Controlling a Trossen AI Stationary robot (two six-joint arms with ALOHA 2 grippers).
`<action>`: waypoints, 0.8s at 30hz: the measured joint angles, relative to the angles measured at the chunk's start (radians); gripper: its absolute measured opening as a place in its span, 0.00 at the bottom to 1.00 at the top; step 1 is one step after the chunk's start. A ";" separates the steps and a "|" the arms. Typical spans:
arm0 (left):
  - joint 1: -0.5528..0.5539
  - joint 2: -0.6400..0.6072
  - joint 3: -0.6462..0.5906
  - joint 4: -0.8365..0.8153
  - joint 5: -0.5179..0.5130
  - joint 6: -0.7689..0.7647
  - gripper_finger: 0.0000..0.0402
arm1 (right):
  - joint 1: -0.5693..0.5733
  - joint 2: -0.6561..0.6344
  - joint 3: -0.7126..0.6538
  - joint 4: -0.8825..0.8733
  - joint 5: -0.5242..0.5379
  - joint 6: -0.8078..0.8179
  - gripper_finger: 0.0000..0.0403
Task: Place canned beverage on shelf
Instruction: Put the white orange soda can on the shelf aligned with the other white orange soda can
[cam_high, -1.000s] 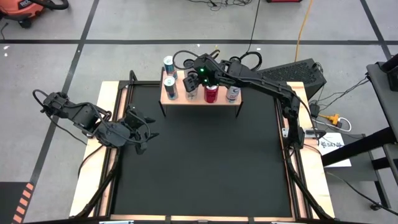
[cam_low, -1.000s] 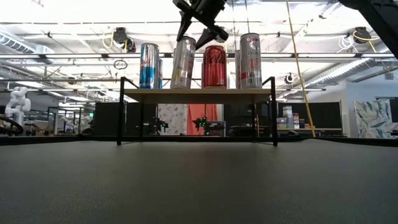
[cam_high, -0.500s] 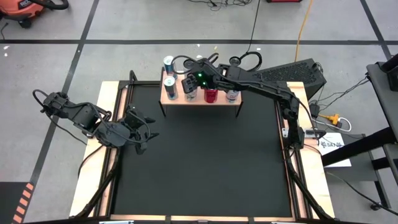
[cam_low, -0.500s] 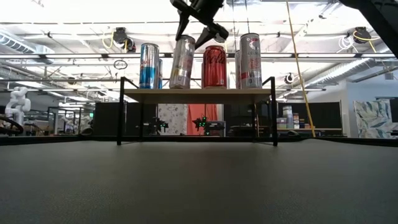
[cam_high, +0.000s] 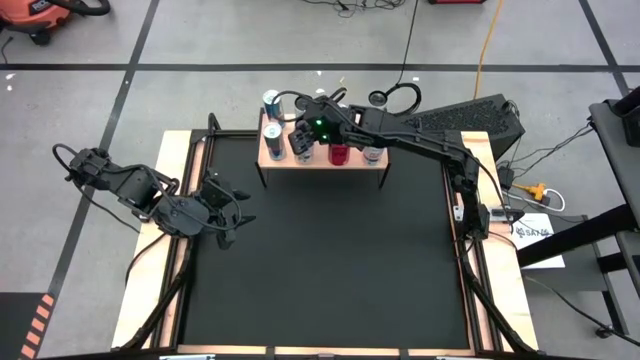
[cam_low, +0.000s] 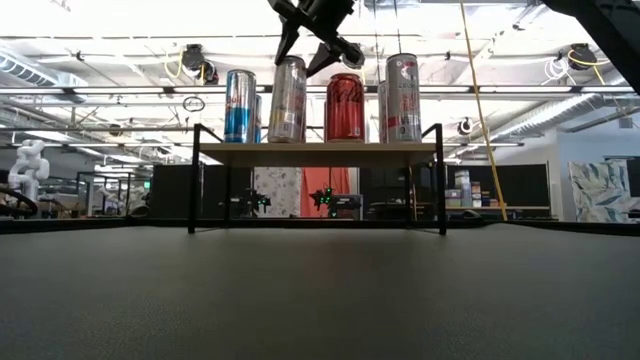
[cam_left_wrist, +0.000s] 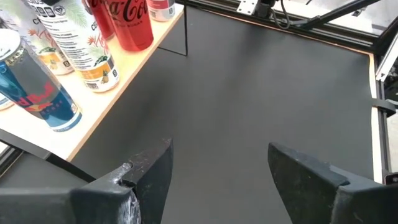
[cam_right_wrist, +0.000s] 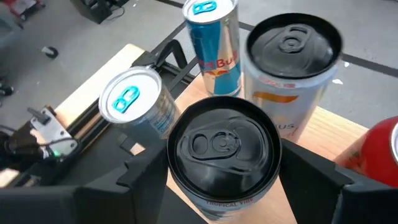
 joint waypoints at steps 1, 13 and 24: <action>0.000 0.000 0.000 0.000 0.000 0.000 0.65 | 0.001 0.000 0.000 -0.008 0.000 -0.010 0.62; 0.000 0.000 0.000 0.000 0.001 0.001 0.65 | 0.000 0.001 0.000 -0.031 0.032 -0.069 0.62; 0.000 0.000 0.000 -0.001 0.001 0.001 0.65 | 0.014 0.003 -0.003 0.019 0.026 -0.076 0.62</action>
